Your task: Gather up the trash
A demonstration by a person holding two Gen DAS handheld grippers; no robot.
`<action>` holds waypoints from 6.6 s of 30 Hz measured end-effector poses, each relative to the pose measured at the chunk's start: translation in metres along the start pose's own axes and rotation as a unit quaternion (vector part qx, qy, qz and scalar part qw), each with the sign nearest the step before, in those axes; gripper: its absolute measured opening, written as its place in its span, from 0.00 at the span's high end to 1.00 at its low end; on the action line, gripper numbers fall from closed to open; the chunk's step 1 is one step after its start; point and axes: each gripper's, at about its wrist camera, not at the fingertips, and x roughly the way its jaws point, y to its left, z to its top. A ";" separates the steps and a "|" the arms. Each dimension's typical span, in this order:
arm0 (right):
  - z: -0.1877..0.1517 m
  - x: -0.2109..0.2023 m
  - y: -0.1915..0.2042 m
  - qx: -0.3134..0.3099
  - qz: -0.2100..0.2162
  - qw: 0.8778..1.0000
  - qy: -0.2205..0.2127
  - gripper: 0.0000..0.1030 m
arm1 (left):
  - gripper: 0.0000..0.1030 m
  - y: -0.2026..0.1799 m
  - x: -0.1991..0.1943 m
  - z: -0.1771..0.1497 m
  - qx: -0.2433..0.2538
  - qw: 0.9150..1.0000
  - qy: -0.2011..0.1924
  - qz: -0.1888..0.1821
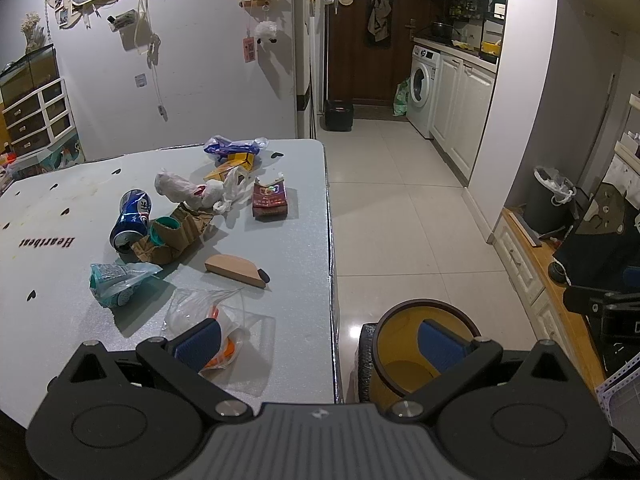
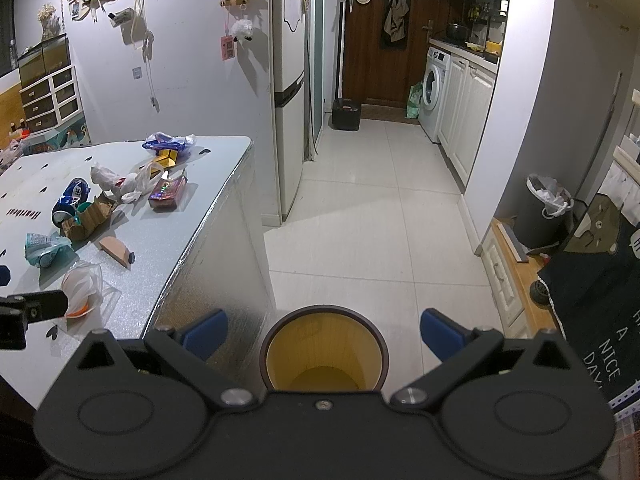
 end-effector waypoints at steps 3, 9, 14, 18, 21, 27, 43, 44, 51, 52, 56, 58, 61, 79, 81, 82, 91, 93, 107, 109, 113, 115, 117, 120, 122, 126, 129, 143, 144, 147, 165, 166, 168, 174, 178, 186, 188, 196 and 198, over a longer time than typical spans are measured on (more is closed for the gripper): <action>0.000 0.000 0.001 0.000 0.000 1.000 0.000 0.00 | 0.00 0.000 0.000 0.000 0.000 1.000 0.000 0.000; -0.001 0.002 0.002 0.000 0.000 1.000 0.001 0.00 | 0.00 0.000 0.000 0.000 0.000 1.000 0.000 -0.001; -0.001 0.003 0.003 0.000 0.000 1.000 0.001 0.00 | 0.00 0.000 0.000 0.000 0.000 1.000 0.000 0.000; -0.001 0.003 0.003 0.000 0.000 1.000 0.001 0.00 | 0.00 0.000 0.000 0.000 0.000 1.000 0.000 0.000; 0.000 0.003 0.002 0.000 0.001 1.000 0.002 0.00 | 0.00 0.000 0.000 0.000 -0.001 1.000 0.000 0.000; 0.001 0.003 0.001 0.000 0.001 1.000 0.002 0.00 | 0.00 0.000 0.000 0.000 0.000 1.000 0.001 0.000; 0.027 0.020 0.004 -0.042 0.044 0.998 -0.029 0.00 | 0.00 0.006 -0.004 0.020 -0.027 0.998 -0.036 0.047; 0.031 0.023 0.003 -0.046 0.050 0.997 -0.032 0.00 | 0.00 0.010 -0.004 0.023 -0.036 0.997 -0.039 0.058; 0.058 0.047 0.004 -0.089 0.103 0.990 -0.033 0.00 | 0.00 0.028 -0.006 0.034 -0.087 0.989 -0.051 0.111; 0.062 0.051 0.006 -0.097 0.110 0.989 -0.034 0.00 | 0.00 0.032 -0.006 0.034 -0.098 0.987 -0.050 0.121; 0.077 0.064 0.016 -0.119 0.142 0.982 -0.042 0.00 | 0.00 0.043 -0.003 0.033 -0.119 0.982 -0.040 0.144; 0.084 0.070 0.023 -0.128 0.161 0.978 -0.044 0.00 | 0.00 0.049 -0.001 0.031 -0.127 0.980 -0.025 0.152; 0.096 0.080 0.040 -0.137 0.184 0.972 -0.041 0.00 | 0.00 0.058 0.006 0.026 -0.134 0.978 -0.004 0.157; 0.114 0.190 0.193 -0.262 0.291 0.919 0.041 0.26 | 0.15 0.099 0.076 0.005 -0.085 0.991 0.051 0.092; 0.112 0.202 0.208 -0.273 0.303 0.912 0.054 0.32 | 0.24 0.101 0.083 0.005 -0.073 0.991 0.060 0.093; 0.110 0.208 0.214 -0.278 0.307 0.908 0.061 0.35 | 0.26 0.100 0.086 0.005 -0.065 0.992 0.064 0.092; 0.093 0.247 0.267 -0.335 0.319 0.878 0.124 0.44 | 0.44 0.089 0.105 0.001 0.006 0.994 0.096 0.057; 0.089 0.251 0.274 -0.340 0.315 0.876 0.132 0.49 | 0.46 0.085 0.109 0.000 0.021 0.993 0.103 0.052; 0.078 0.254 0.276 -0.335 0.281 0.887 0.148 0.74 | 0.65 0.084 0.129 0.002 0.060 0.989 0.118 0.060; 0.077 0.252 0.273 -0.328 0.278 0.890 0.151 0.75 | 0.71 0.088 0.127 0.004 0.052 0.991 0.111 0.062; 0.077 0.251 0.262 -0.300 0.268 0.902 0.159 0.75 | 0.75 0.095 0.123 0.005 0.038 0.992 0.100 0.061; 0.077 0.250 0.256 -0.284 0.263 0.908 0.161 0.75 | 0.77 0.100 0.119 0.006 0.026 0.994 0.090 0.061; 0.078 0.248 0.251 -0.270 0.257 0.914 0.162 0.75 | 0.81 0.105 0.115 0.007 0.012 0.995 0.080 0.062; 0.079 0.242 0.245 -0.256 0.252 0.919 0.160 0.75 | 0.87 0.113 0.109 0.010 -0.009 0.996 0.063 0.064; 0.080 0.236 0.242 -0.247 0.251 0.923 0.156 0.75 | 0.90 0.119 0.104 0.012 -0.022 0.996 0.051 0.065; 0.085 0.221 0.236 -0.228 0.256 0.928 0.147 0.75 | 0.95 0.131 0.094 0.020 -0.049 0.996 0.029 0.062; 0.090 0.210 0.233 -0.216 0.258 0.931 0.141 0.75 | 0.96 0.141 0.085 0.026 -0.087 0.995 0.016 0.041; 0.088 0.186 0.241 -0.215 0.271 0.927 0.145 0.76 | 0.95 0.153 0.101 0.014 -0.168 0.984 0.052 -0.028; 0.086 0.186 0.241 -0.215 0.272 0.927 0.147 0.76 | 0.95 0.153 0.102 0.014 -0.167 0.984 0.054 -0.028; 0.083 0.185 0.241 -0.214 0.270 0.927 0.148 0.76 | 0.96 0.151 0.101 0.015 -0.161 0.985 0.053 -0.025; 0.036 0.205 0.216 -0.238 0.272 0.911 0.201 0.73 | 0.96 0.147 0.072 0.009 -0.191 0.980 0.044 0.036; 0.035 0.205 0.217 -0.237 0.274 0.911 0.198 0.72 | 0.96 0.147 0.071 0.008 -0.193 0.979 0.045 0.038; 0.035 0.205 0.220 -0.239 0.277 0.911 0.192 0.68 | 0.96 0.146 0.068 0.006 -0.193 0.979 0.046 0.042; 0.039 0.208 0.234 -0.254 0.275 0.910 0.176 0.75 | 0.96 0.149 0.060 0.000 -0.195 0.978 0.049 0.056; 0.042 0.206 0.234 -0.250 0.270 0.913 0.178 0.75 | 0.96 0.152 0.057 0.002 -0.196 0.977 0.047 0.065; 0.079 0.175 0.206 -0.200 0.282 0.930 0.122 0.75 | 0.96 0.143 0.058 0.022 -0.182 0.980 0.037 0.065; 0.089 0.166 0.196 -0.189 0.284 0.934 0.105 0.75 | 0.96 0.136 0.060 0.029 -0.178 0.982 0.031 0.062; 0.118 0.142 0.143 -0.153 0.268 0.949 0.064 0.75 | 0.96 0.093 0.068 0.058 -0.153 0.987 0.014 0.041; 0.121 0.138 0.125 -0.145 0.261 0.952 0.060 0.75 | 0.96 0.078 0.071 0.066 -0.144 0.989 0.011 0.032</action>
